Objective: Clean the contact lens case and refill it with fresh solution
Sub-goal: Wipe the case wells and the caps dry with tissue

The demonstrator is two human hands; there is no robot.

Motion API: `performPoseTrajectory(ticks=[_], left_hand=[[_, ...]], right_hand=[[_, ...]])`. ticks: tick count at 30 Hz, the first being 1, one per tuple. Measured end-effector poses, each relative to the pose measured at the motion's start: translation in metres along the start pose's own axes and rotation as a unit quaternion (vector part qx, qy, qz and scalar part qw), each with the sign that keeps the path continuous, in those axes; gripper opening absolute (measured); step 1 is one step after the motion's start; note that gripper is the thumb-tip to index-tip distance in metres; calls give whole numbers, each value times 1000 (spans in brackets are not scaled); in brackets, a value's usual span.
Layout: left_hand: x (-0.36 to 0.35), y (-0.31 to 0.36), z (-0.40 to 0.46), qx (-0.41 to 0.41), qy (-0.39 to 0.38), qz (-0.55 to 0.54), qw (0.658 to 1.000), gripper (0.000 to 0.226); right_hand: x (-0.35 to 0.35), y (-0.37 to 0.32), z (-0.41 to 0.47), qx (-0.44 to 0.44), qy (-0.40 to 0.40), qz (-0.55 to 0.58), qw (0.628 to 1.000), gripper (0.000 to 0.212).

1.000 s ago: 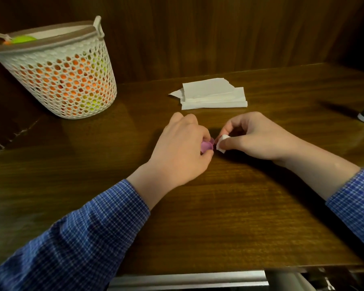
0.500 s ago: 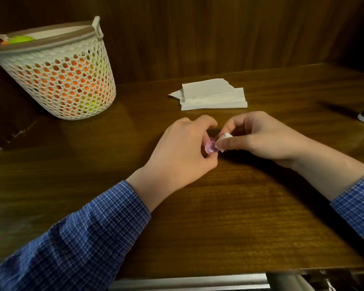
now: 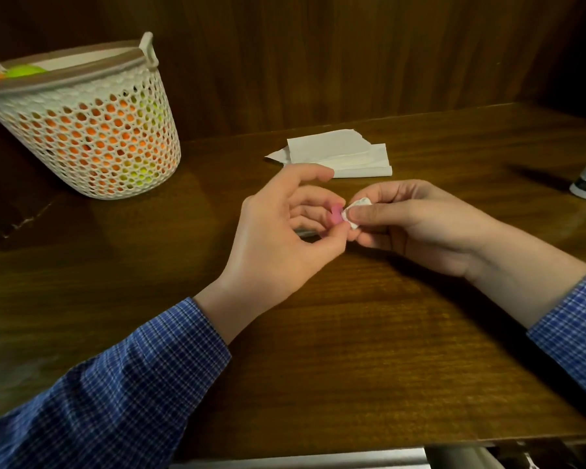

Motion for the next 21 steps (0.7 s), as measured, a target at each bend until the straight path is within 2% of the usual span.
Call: performPoseTrajectory(ticks=[4, 11, 18, 21], left_hand=[[-1, -5, 2, 62, -3, -84, 995, 46], [0, -5, 3, 79, 0, -96, 992, 42], [-1, -4, 1, 73, -15, -69, 995, 44], [-3, -5, 0, 78, -21, -64, 995, 46]], right_hand=[[4, -3, 0, 23, 20, 20, 999, 17], [4, -6, -3, 41, 7, 28, 999, 19], [7, -11, -2, 103, 40, -30, 993, 21], [5, -13, -4, 145, 61, -133, 979, 14]])
Point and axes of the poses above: each hand's wrist, its own z-axis towards the middle knuckle, its own x-axis out of the back of the hand, y = z × x, the point moved 6 cm from there along z, towards the middle knuckle, and after that the axes turned 7 degrees about z, right-handed, at the moved point
